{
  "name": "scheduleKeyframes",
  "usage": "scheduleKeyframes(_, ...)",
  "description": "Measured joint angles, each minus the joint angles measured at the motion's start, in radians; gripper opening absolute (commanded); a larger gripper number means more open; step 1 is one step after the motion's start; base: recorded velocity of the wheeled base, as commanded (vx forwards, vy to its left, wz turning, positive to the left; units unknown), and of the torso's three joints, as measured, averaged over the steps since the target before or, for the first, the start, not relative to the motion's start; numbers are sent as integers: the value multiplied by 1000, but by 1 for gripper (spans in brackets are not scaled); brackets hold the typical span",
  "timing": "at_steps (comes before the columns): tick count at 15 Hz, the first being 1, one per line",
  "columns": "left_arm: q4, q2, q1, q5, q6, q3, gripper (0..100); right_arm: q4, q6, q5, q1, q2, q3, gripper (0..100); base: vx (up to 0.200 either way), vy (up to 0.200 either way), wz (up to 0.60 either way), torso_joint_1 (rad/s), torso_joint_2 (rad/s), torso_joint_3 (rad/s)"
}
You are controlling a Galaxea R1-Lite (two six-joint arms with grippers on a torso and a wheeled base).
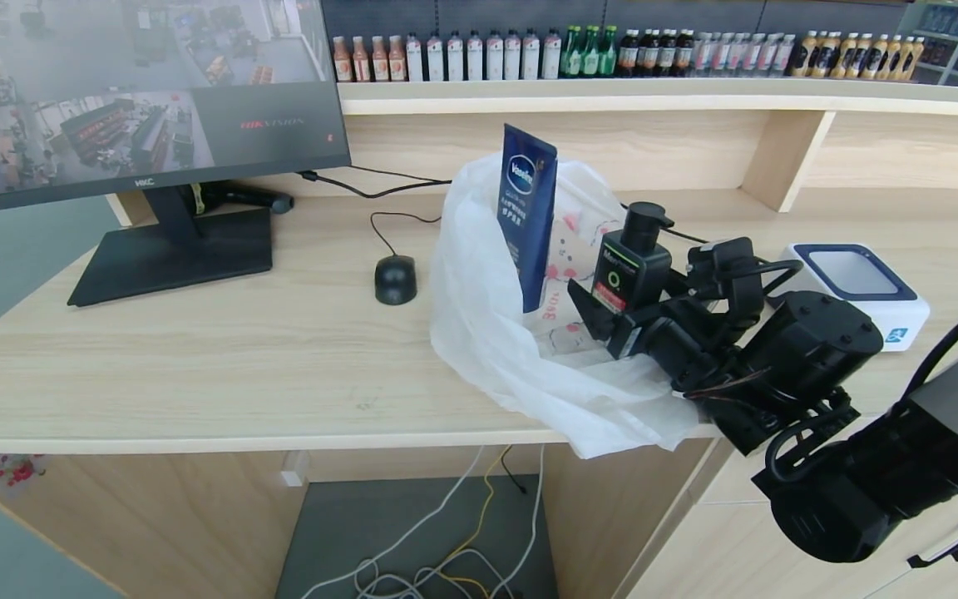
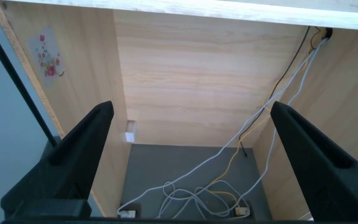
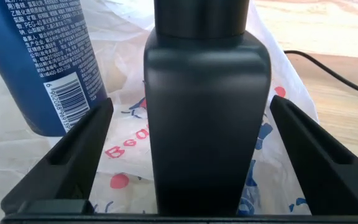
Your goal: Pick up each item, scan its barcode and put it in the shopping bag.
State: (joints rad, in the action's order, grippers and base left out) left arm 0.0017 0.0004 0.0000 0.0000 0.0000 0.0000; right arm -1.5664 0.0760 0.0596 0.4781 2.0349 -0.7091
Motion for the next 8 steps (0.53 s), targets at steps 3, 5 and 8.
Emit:
scheduleKeyframes(3, 0, 0, 0, 0, 0, 0, 100, 0, 0, 0, 0, -9, 2, 100, 0, 0, 0, 0, 0, 0)
scheduleKeyframes(5, 0, 0, 0, 0, 0, 0, 100, 2, 1, 0, 0, -29, 14, 100, 0, 0, 0, 0, 0, 0)
scheduleKeyframes(8, 0, 0, 0, 0, 0, 0, 100, 5, 1, 0, -1, -65, 34, 100, 0, 0, 0, 0, 0, 0)
